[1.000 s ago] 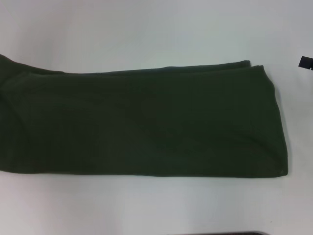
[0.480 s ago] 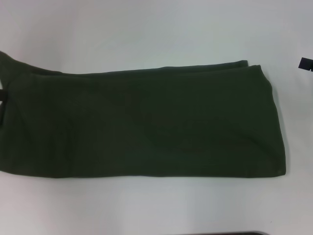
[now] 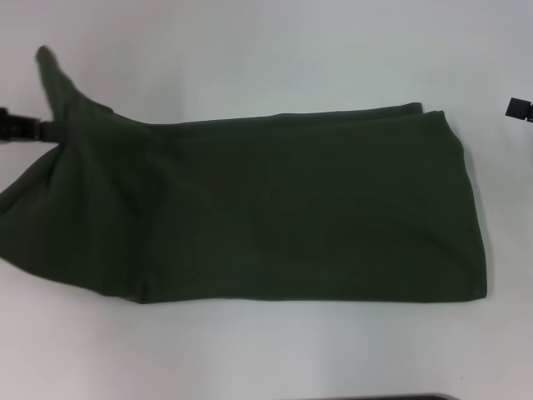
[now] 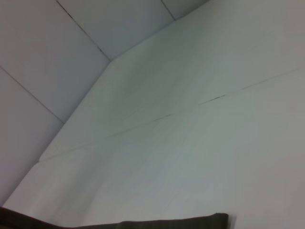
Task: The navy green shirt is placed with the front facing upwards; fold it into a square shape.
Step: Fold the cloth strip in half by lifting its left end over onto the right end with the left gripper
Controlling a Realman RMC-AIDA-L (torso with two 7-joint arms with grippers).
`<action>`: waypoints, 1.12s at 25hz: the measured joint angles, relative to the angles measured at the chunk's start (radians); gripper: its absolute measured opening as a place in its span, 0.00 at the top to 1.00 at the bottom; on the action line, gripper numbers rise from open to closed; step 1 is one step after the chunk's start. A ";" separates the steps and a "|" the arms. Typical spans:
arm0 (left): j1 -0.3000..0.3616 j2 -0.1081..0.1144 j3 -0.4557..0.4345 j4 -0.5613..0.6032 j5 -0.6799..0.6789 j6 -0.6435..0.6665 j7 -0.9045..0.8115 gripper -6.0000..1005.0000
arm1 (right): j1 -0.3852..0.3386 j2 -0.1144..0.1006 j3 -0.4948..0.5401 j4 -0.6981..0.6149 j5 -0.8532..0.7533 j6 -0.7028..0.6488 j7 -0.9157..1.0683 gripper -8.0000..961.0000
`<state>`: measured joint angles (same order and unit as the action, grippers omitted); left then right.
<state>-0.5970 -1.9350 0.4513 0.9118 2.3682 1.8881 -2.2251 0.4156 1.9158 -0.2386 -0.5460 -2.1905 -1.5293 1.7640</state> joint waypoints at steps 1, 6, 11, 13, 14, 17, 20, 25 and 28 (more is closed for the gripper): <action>-0.005 -0.006 0.000 0.000 -0.012 0.004 0.000 0.99 | 0.001 0.000 -0.001 0.000 0.000 0.000 0.000 0.05; -0.035 -0.048 0.008 0.000 -0.065 0.019 0.000 0.99 | 0.006 0.000 -0.005 0.000 0.000 0.000 -0.002 0.05; -0.066 -0.086 0.010 -0.001 -0.105 0.027 0.011 0.99 | 0.006 0.000 -0.007 0.000 0.000 -0.001 -0.004 0.05; -0.077 -0.100 0.017 0.001 -0.127 0.027 0.012 0.99 | 0.006 0.000 -0.007 0.000 0.000 -0.002 -0.004 0.05; -0.081 -0.104 0.022 0.001 -0.133 0.027 0.012 0.99 | 0.006 0.000 -0.007 0.000 0.000 -0.003 -0.004 0.05; -0.095 -0.118 0.040 0.001 -0.162 0.028 0.013 0.99 | 0.006 0.000 -0.007 0.000 0.001 -0.006 -0.004 0.05; -0.106 -0.125 0.054 0.001 -0.184 0.025 0.013 0.99 | 0.006 0.000 -0.007 0.000 0.002 -0.007 -0.004 0.05; -0.119 -0.135 0.070 0.001 -0.210 0.019 0.012 0.99 | 0.007 0.000 -0.007 -0.002 0.003 -0.015 -0.004 0.05; -0.126 -0.150 0.082 0.000 -0.216 0.012 0.016 0.99 | 0.008 0.000 -0.007 -0.003 0.004 -0.018 -0.004 0.05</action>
<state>-0.7227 -2.0848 0.5328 0.9118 2.1524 1.9000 -2.2087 0.4231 1.9157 -0.2454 -0.5487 -2.1864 -1.5477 1.7599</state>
